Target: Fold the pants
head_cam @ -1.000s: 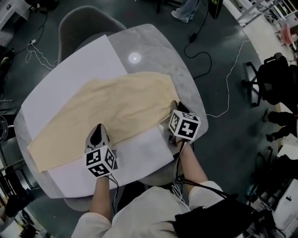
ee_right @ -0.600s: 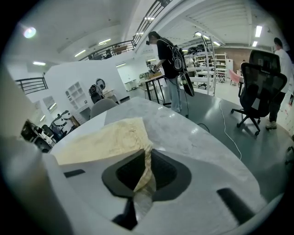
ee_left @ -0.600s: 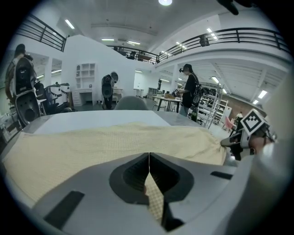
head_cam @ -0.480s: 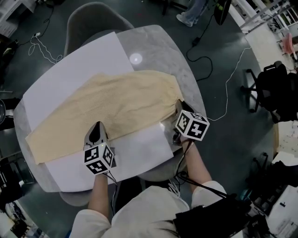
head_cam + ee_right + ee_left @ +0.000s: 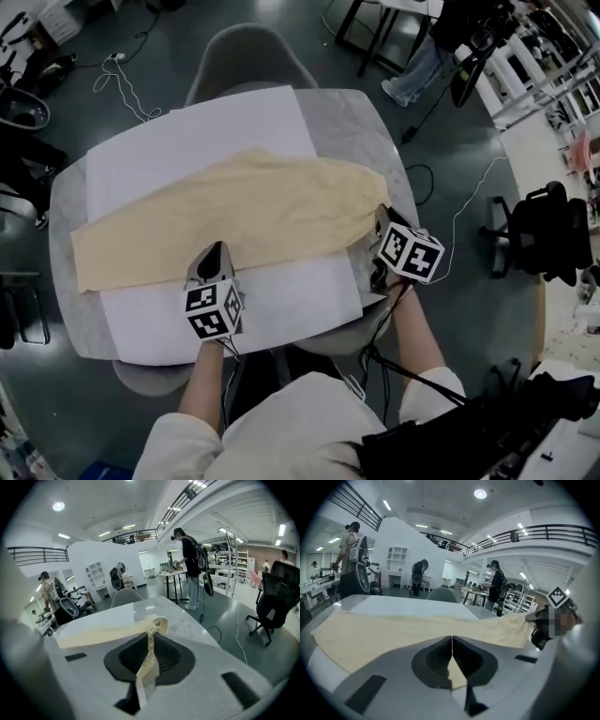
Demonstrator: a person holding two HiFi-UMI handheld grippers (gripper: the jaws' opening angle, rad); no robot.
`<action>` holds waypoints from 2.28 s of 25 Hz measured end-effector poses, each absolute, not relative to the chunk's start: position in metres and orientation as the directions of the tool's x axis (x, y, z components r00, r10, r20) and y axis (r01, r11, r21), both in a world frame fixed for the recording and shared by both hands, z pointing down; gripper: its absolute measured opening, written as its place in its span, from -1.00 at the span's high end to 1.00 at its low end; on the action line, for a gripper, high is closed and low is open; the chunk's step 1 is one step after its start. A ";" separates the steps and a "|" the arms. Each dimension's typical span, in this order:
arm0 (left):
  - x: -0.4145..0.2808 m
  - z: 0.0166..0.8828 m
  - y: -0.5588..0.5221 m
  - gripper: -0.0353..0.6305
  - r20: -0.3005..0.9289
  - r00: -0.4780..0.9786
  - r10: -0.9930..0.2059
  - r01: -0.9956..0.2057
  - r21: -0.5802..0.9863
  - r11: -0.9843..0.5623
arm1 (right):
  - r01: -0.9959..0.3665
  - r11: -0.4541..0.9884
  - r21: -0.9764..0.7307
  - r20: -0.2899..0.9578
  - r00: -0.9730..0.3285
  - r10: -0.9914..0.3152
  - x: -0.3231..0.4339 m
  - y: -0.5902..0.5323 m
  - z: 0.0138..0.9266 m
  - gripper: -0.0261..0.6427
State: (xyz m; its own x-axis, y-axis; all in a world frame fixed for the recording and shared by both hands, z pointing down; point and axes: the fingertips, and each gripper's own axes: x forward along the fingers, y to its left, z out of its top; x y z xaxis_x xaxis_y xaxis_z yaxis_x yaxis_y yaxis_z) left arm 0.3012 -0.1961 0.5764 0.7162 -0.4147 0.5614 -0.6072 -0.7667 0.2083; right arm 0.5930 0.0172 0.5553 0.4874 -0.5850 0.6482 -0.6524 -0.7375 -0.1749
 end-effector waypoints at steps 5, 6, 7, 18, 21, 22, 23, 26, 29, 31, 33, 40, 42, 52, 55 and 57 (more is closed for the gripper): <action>0.251 0.555 -0.218 0.87 0.530 0.713 -0.459 -0.637 0.215 -0.741 | -0.714 -0.682 -0.160 0.603 0.476 -0.640 0.557 -0.021 0.509 0.83; 0.241 0.551 -0.223 0.87 0.527 0.709 -0.469 -0.645 0.215 -0.734 | -0.725 -0.670 -0.160 0.593 0.472 -0.652 0.549 -0.031 0.500 0.83; 0.230 0.547 -0.229 0.87 0.525 0.703 -0.480 -0.654 0.213 -0.726 | -0.737 -0.658 -0.154 0.585 0.469 -0.662 0.542 -0.041 0.492 0.83; 0.119 0.507 -0.286 0.87 0.489 0.625 -0.609 -0.763 0.217 -0.609 | -0.902 -0.415 -0.123 0.500 0.305 -0.811 0.437 -0.176 0.416 0.83; 0.090 0.497 -0.300 0.87 0.484 0.594 -0.643 -0.791 0.208 -0.575 | -0.931 -0.348 -0.108 0.488 0.256 -0.835 0.406 -0.209 0.405 0.83; 0.081 0.494 -0.304 0.87 0.482 0.584 -0.653 -0.800 0.204 -0.565 | -0.940 -0.327 -0.103 0.483 0.240 -0.842 0.396 -0.219 0.401 0.83; 0.070 0.491 -0.308 0.87 0.479 0.574 -0.664 -0.808 0.201 -0.554 | -0.947 -0.304 -0.100 0.477 0.223 -0.850 0.384 -0.230 0.397 0.83; 0.039 0.484 -0.319 0.87 0.477 0.540 -0.694 -0.834 0.194 -0.516 | -0.968 -0.231 -0.100 0.464 0.160 -0.871 0.349 -0.261 0.388 0.83; 0.009 0.480 -0.327 0.87 0.478 0.502 -0.721 -0.860 0.189 -0.474 | -0.982 -0.164 -0.095 0.458 0.103 -0.883 0.318 -0.292 0.381 0.83; -0.008 0.478 -0.331 0.87 0.478 0.478 -0.737 -0.875 0.187 -0.446 | -0.988 -0.125 -0.090 0.457 0.071 -0.886 0.301 -0.309 0.378 0.83; -0.029 0.476 -0.336 0.87 0.479 0.449 -0.755 -0.892 0.186 -0.412 | -0.993 -0.082 -0.083 0.457 0.035 -0.889 0.279 -0.328 0.376 0.83; -0.112 0.479 -0.356 0.87 0.484 0.346 -0.804 -0.938 0.198 -0.284 | -0.996 0.080 -0.050 0.465 -0.094 -0.880 0.177 -0.399 0.380 0.83; -0.137 0.483 -0.359 0.87 0.487 0.319 -0.813 -0.947 0.203 -0.250 | -0.991 0.130 -0.038 0.470 -0.132 -0.873 0.141 -0.419 0.386 0.83; -0.228 0.532 -0.352 0.87 0.558 0.226 -0.799 -0.969 0.210 -0.127 | -0.911 0.403 -0.092 0.574 -0.379 -0.726 -0.073 -0.499 0.507 0.57; -0.238 0.555 -0.349 0.87 0.583 0.231 -0.779 -0.968 0.221 -0.121 | -0.920 0.363 -0.149 0.595 -0.377 -0.710 -0.084 -0.493 0.544 0.50; -0.239 0.565 -0.349 0.87 0.589 0.244 -0.771 -0.964 0.231 -0.129 | -0.926 0.347 -0.150 0.615 -0.362 -0.701 -0.080 -0.486 0.560 0.50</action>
State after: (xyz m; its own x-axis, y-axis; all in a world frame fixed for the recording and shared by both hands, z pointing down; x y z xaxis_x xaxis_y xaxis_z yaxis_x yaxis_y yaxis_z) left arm -0.2385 -0.3495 0.5653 0.2439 -0.7707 0.5886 -0.9644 -0.1287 0.2311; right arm -0.0801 -0.4862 0.5605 -0.3622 -0.7006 0.6148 -0.9258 0.3468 -0.1503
